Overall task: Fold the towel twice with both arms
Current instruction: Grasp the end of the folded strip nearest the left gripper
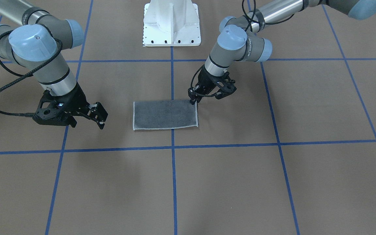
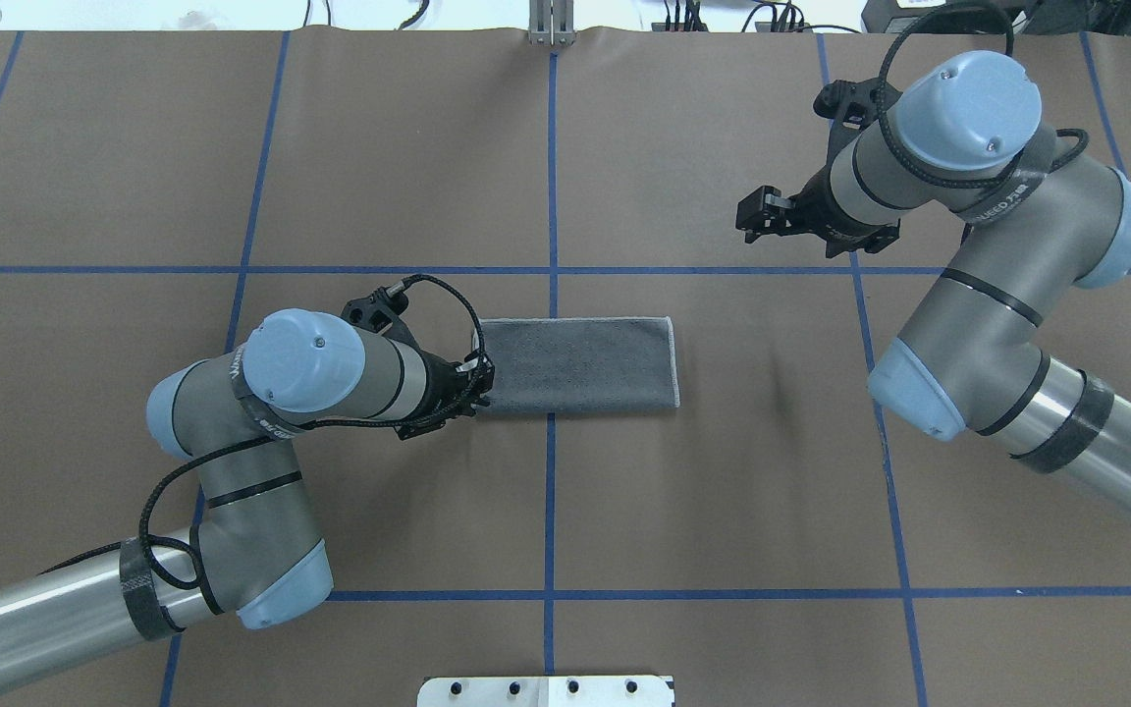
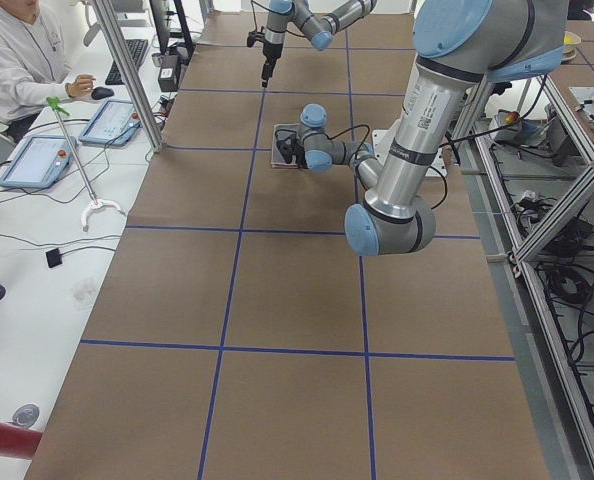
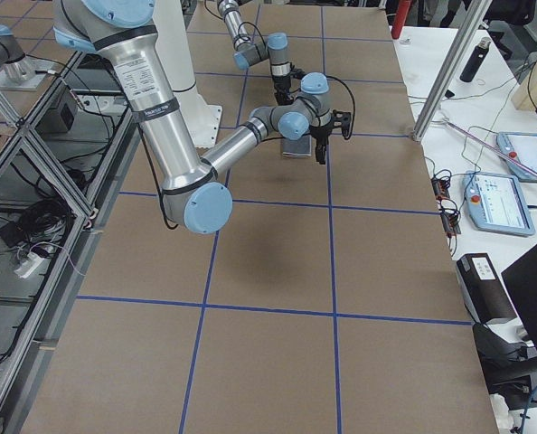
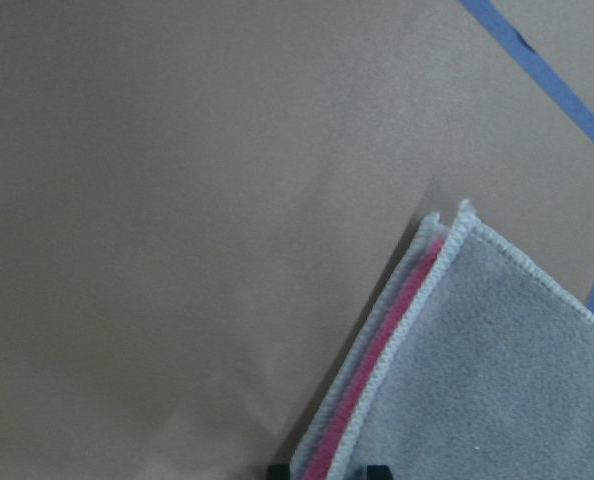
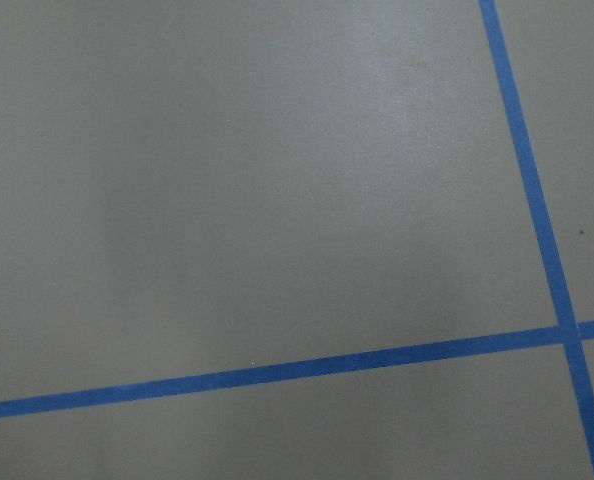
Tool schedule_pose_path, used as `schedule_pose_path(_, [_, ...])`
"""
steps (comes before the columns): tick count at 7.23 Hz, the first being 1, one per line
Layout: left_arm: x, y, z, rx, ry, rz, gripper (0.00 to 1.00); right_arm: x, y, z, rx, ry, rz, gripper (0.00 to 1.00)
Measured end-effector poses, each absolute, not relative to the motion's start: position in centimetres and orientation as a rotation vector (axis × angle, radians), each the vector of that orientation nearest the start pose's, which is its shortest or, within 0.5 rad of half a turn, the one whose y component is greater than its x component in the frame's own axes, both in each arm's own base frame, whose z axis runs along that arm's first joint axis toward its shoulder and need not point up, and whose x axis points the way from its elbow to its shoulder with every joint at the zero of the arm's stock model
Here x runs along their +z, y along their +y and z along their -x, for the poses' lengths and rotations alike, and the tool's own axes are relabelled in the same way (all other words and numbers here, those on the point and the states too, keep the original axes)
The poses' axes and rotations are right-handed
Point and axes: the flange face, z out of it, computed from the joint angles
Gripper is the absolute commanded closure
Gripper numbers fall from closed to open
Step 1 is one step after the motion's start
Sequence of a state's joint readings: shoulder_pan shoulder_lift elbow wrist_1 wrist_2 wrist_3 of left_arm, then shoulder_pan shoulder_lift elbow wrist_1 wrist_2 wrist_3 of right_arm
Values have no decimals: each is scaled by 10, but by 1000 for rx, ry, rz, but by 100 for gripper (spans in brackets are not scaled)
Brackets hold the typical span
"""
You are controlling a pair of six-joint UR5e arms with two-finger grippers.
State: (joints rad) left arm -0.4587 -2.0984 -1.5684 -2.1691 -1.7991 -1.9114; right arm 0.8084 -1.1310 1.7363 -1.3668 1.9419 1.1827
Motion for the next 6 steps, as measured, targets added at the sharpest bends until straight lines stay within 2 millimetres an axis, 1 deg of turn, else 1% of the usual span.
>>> schedule_pose_path(1, [285,-402,-564,-582,1147,140,92,316,-530,371,243,-860,-161,0])
schedule_pose_path(2, [285,-402,-563,-582,1148,140,100,317,-529,371,244,-858,-160,0])
schedule_pose_path(4, [284,-402,-563,-580,1149,137,100,321,-529,370,244,-854,-157,0])
schedule_pose_path(6, [277,-407,-554,-576,1164,130,100,323,-528,370,240,-852,-156,0])
